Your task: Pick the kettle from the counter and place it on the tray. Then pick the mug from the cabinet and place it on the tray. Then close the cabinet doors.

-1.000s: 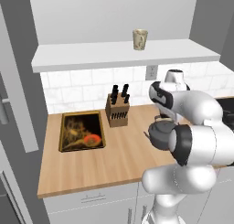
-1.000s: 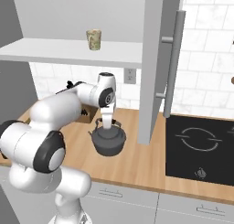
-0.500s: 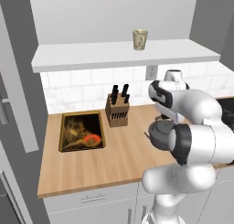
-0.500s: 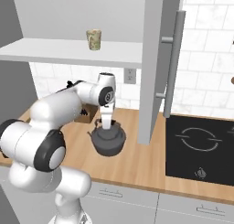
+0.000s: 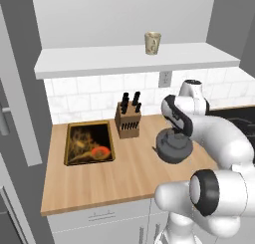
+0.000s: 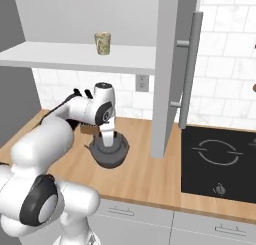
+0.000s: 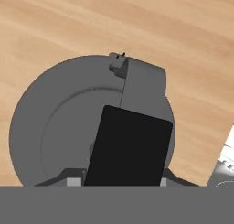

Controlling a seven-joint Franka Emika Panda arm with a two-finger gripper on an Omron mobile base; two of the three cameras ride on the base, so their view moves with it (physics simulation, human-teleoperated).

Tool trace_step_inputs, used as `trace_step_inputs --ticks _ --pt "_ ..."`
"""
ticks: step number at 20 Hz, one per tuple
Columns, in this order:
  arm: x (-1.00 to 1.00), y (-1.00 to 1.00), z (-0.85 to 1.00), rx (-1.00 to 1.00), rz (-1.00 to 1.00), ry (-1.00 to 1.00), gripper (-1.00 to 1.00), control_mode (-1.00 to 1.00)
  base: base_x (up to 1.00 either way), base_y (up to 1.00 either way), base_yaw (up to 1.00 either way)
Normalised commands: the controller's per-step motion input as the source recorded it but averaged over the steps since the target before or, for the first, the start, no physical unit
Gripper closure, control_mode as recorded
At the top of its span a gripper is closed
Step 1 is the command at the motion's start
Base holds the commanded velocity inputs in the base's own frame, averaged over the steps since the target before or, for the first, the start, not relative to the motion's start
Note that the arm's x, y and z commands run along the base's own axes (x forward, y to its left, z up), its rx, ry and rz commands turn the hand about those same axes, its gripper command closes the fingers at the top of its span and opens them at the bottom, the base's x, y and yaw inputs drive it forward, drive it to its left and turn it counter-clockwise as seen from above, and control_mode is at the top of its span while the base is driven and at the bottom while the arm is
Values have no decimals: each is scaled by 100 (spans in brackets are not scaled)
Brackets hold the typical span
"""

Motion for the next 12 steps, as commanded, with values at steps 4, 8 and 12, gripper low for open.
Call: trace_step_inputs --ticks 4,8,12 --pt "-22 84 38 0 1 -17 100 -100 0 0 0" --pt "-2 98 37 0 0 -3 100 -100 0 0 0" --pt "0 100 23 0 0 -1 100 -100 0 0 0"
